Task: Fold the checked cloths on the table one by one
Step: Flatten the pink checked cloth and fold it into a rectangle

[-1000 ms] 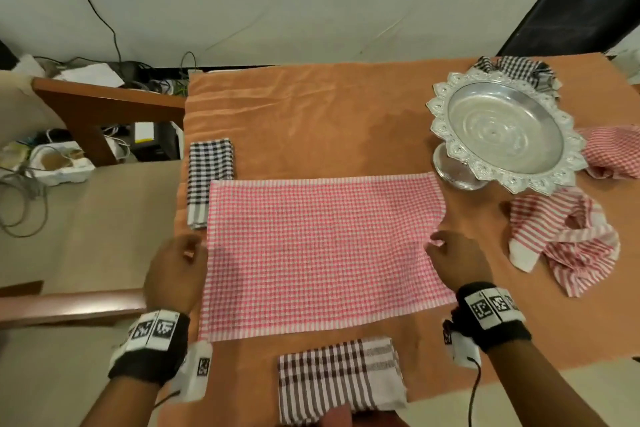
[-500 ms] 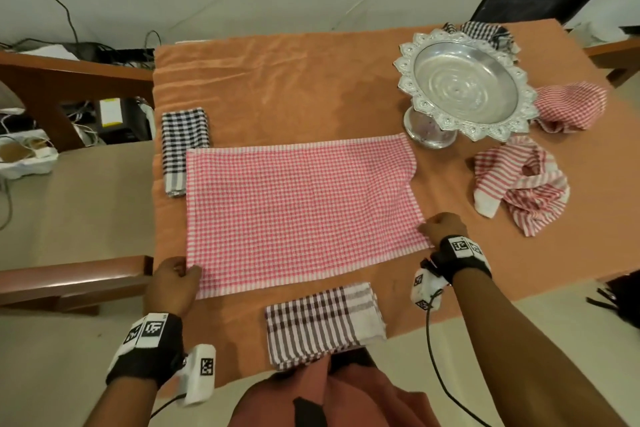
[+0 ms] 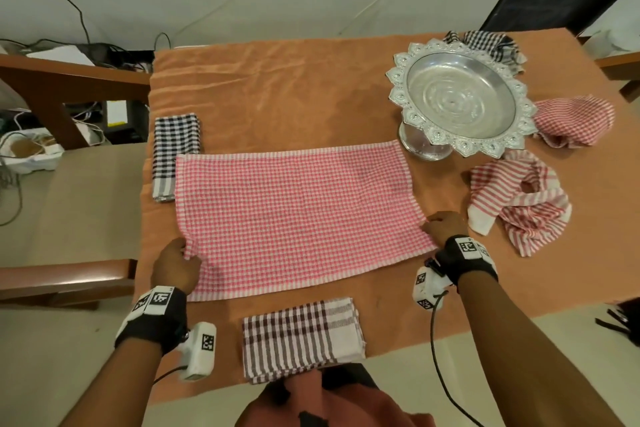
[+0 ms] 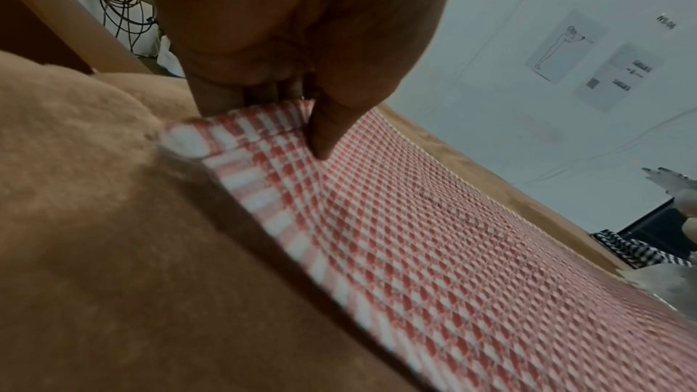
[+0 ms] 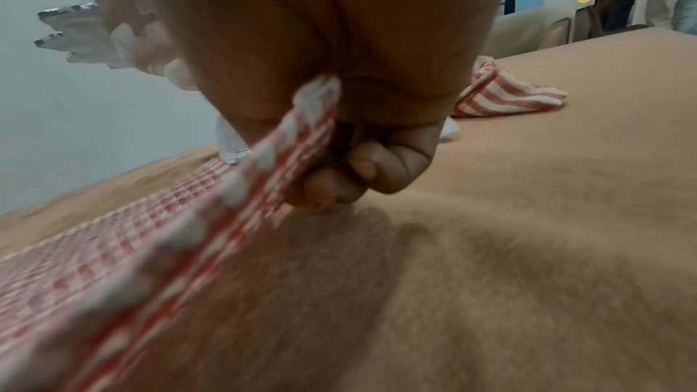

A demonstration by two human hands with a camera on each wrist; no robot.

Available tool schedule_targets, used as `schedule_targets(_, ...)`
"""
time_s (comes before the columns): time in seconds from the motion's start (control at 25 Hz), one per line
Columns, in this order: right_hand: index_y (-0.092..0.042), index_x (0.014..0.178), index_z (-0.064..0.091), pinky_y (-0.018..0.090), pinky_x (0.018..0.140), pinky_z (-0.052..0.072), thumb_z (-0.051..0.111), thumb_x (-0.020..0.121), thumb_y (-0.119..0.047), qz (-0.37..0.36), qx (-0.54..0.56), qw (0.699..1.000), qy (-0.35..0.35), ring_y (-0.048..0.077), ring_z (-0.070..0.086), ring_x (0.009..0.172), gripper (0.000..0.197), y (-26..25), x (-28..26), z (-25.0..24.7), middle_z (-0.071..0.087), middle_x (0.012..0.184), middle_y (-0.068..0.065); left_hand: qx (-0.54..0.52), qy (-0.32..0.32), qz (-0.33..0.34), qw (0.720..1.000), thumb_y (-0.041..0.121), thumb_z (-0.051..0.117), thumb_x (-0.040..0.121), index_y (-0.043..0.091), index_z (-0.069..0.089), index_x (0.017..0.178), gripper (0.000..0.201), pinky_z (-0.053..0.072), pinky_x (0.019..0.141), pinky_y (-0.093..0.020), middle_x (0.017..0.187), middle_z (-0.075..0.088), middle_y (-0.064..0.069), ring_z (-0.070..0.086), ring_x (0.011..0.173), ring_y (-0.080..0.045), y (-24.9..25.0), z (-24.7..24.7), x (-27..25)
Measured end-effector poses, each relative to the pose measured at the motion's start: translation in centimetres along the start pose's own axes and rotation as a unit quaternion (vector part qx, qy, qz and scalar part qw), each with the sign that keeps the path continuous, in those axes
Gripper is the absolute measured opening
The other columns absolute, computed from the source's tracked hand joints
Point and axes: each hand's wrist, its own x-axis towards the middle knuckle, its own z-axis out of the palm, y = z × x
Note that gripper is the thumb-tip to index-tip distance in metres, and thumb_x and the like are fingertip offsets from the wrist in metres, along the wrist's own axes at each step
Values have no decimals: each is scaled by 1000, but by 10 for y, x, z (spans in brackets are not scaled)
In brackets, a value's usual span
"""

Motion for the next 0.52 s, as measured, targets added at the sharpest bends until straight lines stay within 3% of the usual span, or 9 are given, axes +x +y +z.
schedule_targets(0.12,-1,110,66,33,81,43,64,87,-15,9,-19,999,24,35,58,99,27,29,5,-22,64,111,19,-14,-8,22,1000,10,59,89,6,57,121,33,45,90,-44,121,62,-21,58,105,-41,10,17,-8)
schedule_targets(0.24,-7,98,65,37,84,44,68,85,-22,30,-17,999,24,32,57,92,20,60,8,-27,64,115,22,-12,-11,24,1000,10,58,91,6,57,124,34,44,92,-44,124,61,-19,57,109,-39,18,31,-17)
schedule_targets(0.4,-6,93,65,39,83,47,70,84,-26,-12,-58,998,9,32,60,90,23,73,7,-22,67,108,21,-19,24,3,1000,12,57,92,5,58,122,31,44,89,-41,121,62,-19,58,107,-39,18,34,-27)
schedule_targets(0.52,-6,111,63,40,87,49,72,83,-23,-33,-67,997,-1,35,61,98,34,69,1,-25,66,110,17,-20,37,-21,999,19,62,90,7,59,118,31,45,86,-41,115,65,-18,60,102,-38,5,30,-32)
